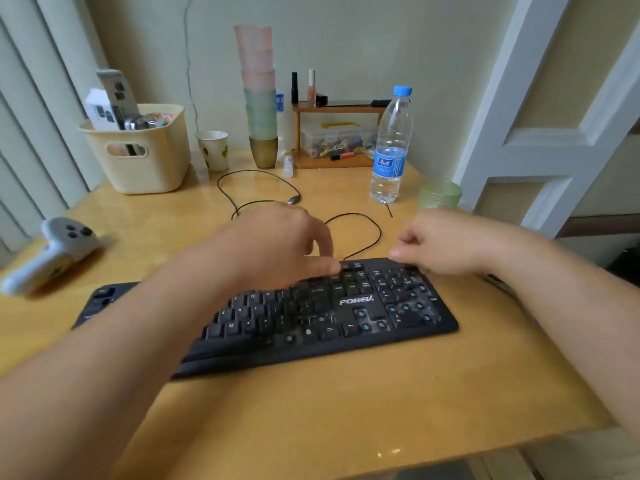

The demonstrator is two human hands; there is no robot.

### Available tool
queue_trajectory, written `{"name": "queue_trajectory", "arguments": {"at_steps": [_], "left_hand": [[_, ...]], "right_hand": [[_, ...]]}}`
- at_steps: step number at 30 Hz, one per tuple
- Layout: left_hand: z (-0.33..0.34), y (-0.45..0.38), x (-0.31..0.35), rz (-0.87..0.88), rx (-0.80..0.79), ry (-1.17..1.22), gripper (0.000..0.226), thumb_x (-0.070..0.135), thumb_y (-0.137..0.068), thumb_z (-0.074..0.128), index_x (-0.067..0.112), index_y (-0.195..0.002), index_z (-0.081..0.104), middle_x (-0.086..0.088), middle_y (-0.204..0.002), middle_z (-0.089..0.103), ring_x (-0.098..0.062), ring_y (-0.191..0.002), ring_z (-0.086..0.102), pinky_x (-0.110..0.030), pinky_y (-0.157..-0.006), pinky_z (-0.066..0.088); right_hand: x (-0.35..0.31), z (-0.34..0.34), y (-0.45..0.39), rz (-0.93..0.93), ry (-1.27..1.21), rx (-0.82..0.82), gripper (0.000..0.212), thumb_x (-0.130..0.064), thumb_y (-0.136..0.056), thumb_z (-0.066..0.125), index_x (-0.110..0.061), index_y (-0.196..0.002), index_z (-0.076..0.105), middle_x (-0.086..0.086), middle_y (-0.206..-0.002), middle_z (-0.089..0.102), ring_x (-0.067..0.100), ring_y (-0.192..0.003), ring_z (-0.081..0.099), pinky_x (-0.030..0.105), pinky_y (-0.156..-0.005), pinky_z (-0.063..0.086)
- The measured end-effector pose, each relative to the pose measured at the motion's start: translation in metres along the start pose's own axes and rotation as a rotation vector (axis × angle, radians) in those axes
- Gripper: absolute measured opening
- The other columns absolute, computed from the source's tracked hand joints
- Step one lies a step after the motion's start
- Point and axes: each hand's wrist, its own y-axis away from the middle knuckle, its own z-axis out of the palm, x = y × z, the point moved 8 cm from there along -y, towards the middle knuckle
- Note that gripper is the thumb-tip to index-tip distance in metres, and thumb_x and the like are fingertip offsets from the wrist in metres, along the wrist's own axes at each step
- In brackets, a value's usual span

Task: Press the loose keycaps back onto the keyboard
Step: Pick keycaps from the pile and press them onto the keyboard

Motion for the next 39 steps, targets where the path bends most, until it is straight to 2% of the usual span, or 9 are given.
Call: {"name": "queue_trajectory", "arguments": {"at_steps": [2,6,11,19,22,25,28,34,39], "left_hand": [[-0.009,0.007,-0.051,-0.135,0.038,0.019,0.015,0.048,-0.096,0.062,0.043,-0.105,0.072,0.019,-0.097,0.068,-0.009,-0.093,0.063,-0.038,-0.088,0.058],[-0.009,0.036,-0.128,-0.34,0.142,0.027,0.026,0.021,-0.099,0.06,0.043,-0.104,0.074,0.015,-0.103,0.074,-0.013,-0.095,0.066,-0.038,-0.09,0.058],[-0.001,0.051,-0.145,-0.361,0.196,0.123,0.026,0.025,-0.096,0.06,0.046,-0.1,0.073,0.035,-0.087,0.062,-0.002,-0.092,0.064,-0.032,-0.084,0.056],[0.002,0.042,-0.121,-0.248,0.292,0.224,0.025,0.027,-0.094,0.062,0.043,-0.107,0.076,0.025,-0.1,0.072,0.002,-0.092,0.062,-0.023,-0.082,0.052],[0.002,0.042,-0.12,-0.244,0.34,0.28,0.021,0.033,-0.091,0.07,0.044,-0.11,0.073,0.025,-0.099,0.071,0.004,-0.091,0.063,-0.026,-0.085,0.055],[-0.005,0.045,-0.114,-0.196,0.421,0.471,0.024,0.038,-0.086,0.081,0.042,-0.106,0.068,0.023,-0.088,0.07,0.002,-0.09,0.067,-0.02,-0.079,0.051],[-0.011,0.046,-0.099,-0.115,0.47,0.616,0.029,0.031,-0.083,0.086,0.039,-0.106,0.071,0.016,-0.09,0.073,-0.004,-0.091,0.069,-0.018,-0.079,0.05],[-0.015,0.047,-0.082,-0.028,0.499,0.804,0.044,0.034,-0.078,0.089,0.046,-0.117,0.073,0.005,-0.096,0.073,-0.017,-0.091,0.07,-0.038,-0.085,0.058],[-0.009,0.046,-0.083,-0.022,0.522,0.831,0.051,0.037,-0.078,0.09,0.048,-0.124,0.07,0.003,-0.098,0.069,-0.024,-0.095,0.067,-0.047,-0.086,0.057]], "right_hand": [[-0.049,-0.005,-0.017,-0.099,-0.097,0.127,0.022,-0.044,-0.099,0.064,-0.026,-0.09,0.073,-0.011,-0.084,0.067,0.007,-0.079,0.06,0.028,-0.067,0.047],[-0.136,0.011,-0.065,-0.263,-0.187,0.212,0.011,-0.026,-0.097,0.068,-0.03,-0.102,0.077,-0.009,-0.102,0.069,0.015,-0.094,0.064,0.036,-0.082,0.056],[-0.175,0.02,-0.109,-0.279,-0.062,0.213,0.021,-0.012,-0.092,0.072,-0.028,-0.106,0.073,0.001,-0.109,0.067,0.024,-0.098,0.063,0.043,-0.084,0.06],[-0.185,0.021,-0.104,-0.305,-0.022,0.202,0.019,-0.009,-0.09,0.068,-0.029,-0.088,0.067,-0.006,-0.087,0.062,0.021,-0.083,0.062,0.032,-0.062,0.052],[-0.159,0.007,-0.091,-0.236,-0.381,0.258,0.018,-0.018,-0.089,0.072,-0.034,-0.097,0.072,-0.01,-0.088,0.072,0.011,-0.084,0.068,0.031,-0.073,0.058],[-0.136,0.018,-0.073,-0.165,-1.145,0.127,0.021,-0.009,-0.091,0.076,-0.024,-0.106,0.073,0.004,-0.093,0.079,0.015,-0.084,0.072,0.035,-0.081,0.059],[-0.132,0.035,-0.06,-0.138,-1.64,-0.048,0.024,0.007,-0.093,0.066,-0.006,-0.113,0.07,0.018,-0.095,0.077,0.021,-0.077,0.071,0.025,-0.068,0.059],[-0.128,0.03,-0.049,-0.215,-1.878,-0.126,0.034,0.012,-0.092,0.06,-0.005,-0.12,0.07,0.025,-0.104,0.074,0.024,-0.076,0.072,0.022,-0.063,0.059],[-0.132,0.025,-0.044,-0.312,-1.88,-0.127,0.038,0.014,-0.091,0.056,-0.01,-0.115,0.074,0.017,-0.087,0.075,0.019,-0.072,0.073,0.02,-0.065,0.059]]}}
